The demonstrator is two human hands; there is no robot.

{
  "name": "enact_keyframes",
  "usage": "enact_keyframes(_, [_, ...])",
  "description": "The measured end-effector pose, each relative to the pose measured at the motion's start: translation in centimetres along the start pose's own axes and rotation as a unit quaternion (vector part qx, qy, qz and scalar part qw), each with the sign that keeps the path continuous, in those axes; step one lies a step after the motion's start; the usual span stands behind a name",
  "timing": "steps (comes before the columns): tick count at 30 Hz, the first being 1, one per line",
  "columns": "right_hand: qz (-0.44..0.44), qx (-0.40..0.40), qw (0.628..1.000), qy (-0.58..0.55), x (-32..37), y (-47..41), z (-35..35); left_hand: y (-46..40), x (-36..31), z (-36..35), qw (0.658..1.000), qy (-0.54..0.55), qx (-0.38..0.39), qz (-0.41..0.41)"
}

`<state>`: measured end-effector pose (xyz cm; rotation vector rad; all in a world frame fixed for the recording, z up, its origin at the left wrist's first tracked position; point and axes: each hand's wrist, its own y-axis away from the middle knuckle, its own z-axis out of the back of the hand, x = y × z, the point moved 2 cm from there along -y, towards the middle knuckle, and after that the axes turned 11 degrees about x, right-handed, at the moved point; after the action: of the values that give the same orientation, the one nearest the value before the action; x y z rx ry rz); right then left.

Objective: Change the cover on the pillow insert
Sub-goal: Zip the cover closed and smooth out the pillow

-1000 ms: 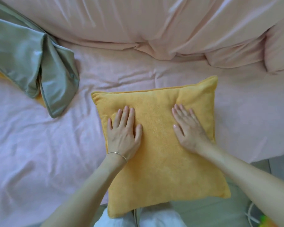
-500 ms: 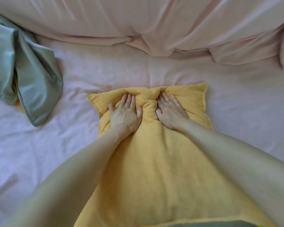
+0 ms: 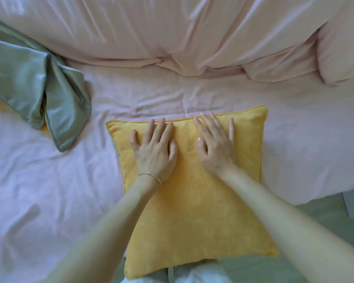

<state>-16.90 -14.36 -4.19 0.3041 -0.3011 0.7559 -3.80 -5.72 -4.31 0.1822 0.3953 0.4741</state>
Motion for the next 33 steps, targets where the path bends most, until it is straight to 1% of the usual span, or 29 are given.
enact_keyframes(2, [0.020, 0.098, 0.993, 0.054, 0.9, -0.3, -0.8, -0.4, 0.4, -0.6, 0.998, -0.030, 0.060, 0.010])
enact_keyframes(4, [-0.016, 0.184, 0.977, 0.107, 0.1, -0.9, -1.5, -1.1, 2.6, -1.6, 0.989, -0.029, 0.131, 0.055])
enact_keyframes(5, [-0.048, 0.204, 0.970, 0.119, -0.8, -1.2, -1.7, -1.3, 3.8, -1.9, 0.985, -0.020, 0.153, 0.081])
enact_keyframes(7, [-0.123, 0.211, 0.963, 0.111, -2.7, -1.6, -1.4, -1.5, 5.5, -2.1, 0.978, 0.004, 0.171, 0.121])
enact_keyframes(8, [-0.162, 0.209, 0.960, 0.089, -3.5, -1.5, -1.1, -1.4, 5.9, -2.0, 0.975, 0.020, 0.175, 0.138])
enact_keyframes(11, [-0.282, 0.197, 0.939, -0.024, -5.9, 0.0, 0.2, -0.8, 6.3, -1.4, 0.958, 0.098, 0.177, 0.204])
enact_keyframes(13, [-0.321, 0.183, 0.925, -0.090, -6.7, 1.2, 1.2, -0.2, 6.2, -0.6, 0.946, 0.139, 0.163, 0.244])
enact_keyframes(14, [-0.326, 0.171, 0.924, -0.099, -6.6, 1.8, 1.5, 0.2, 6.0, -0.2, 0.948, 0.137, 0.146, 0.247])
enact_keyframes(15, [-0.326, 0.152, 0.928, -0.093, -6.2, 2.2, 1.8, 0.7, 5.7, 0.2, 0.958, 0.121, 0.121, 0.232])
enact_keyframes(17, [-0.317, 0.109, 0.940, -0.070, -4.9, 2.7, 1.9, 1.2, 4.7, 0.8, 0.983, 0.086, 0.072, 0.147])
enact_keyframes(18, [-0.319, 0.093, 0.941, -0.068, -4.1, 2.8, 1.9, 1.0, 4.2, 0.8, 0.989, 0.075, 0.070, 0.103])
enact_keyframes(19, [-0.333, 0.085, 0.936, -0.078, -3.6, 3.0, 1.7, 0.5, 4.0, 0.8, 0.991, 0.069, 0.083, 0.075])
enact_keyframes(20, [-0.360, 0.083, 0.923, -0.102, -3.2, 3.1, 1.6, -0.2, 4.0, 0.6, 0.990, 0.068, 0.101, 0.070])
enact_keyframes(22, [-0.404, 0.094, 0.898, -0.149, -2.8, 3.4, 1.2, -1.7, 4.5, 0.3, 0.985, 0.063, 0.133, 0.085])
enact_keyframes(24, [-0.390, 0.115, 0.901, -0.152, -2.7, 3.3, 0.8, -2.0, 5.1, 0.0, 0.984, 0.055, 0.136, 0.102])
enact_keyframes(27, [-0.323, 0.157, 0.923, -0.139, -2.9, 1.4, 0.3, -0.1, 6.4, -0.6, 0.976, 0.089, 0.116, 0.160])
enact_keyframes(29, [-0.281, 0.191, 0.934, -0.106, -3.0, -0.7, 0.1, 1.5, 7.7, -1.0, 0.965, 0.124, 0.103, 0.205])
enact_keyframes(31, [-0.235, 0.197, 0.950, -0.058, -2.7, -3.1, 0.2, 2.8, 8.9, -1.2, 0.953, 0.161, 0.096, 0.239])
enact_keyframes(33, [-0.162, 0.198, 0.967, -0.004, -1.7, -4.8, 0.3, 3.8, 9.6, -1.6, 0.939, 0.210, 0.091, 0.255])
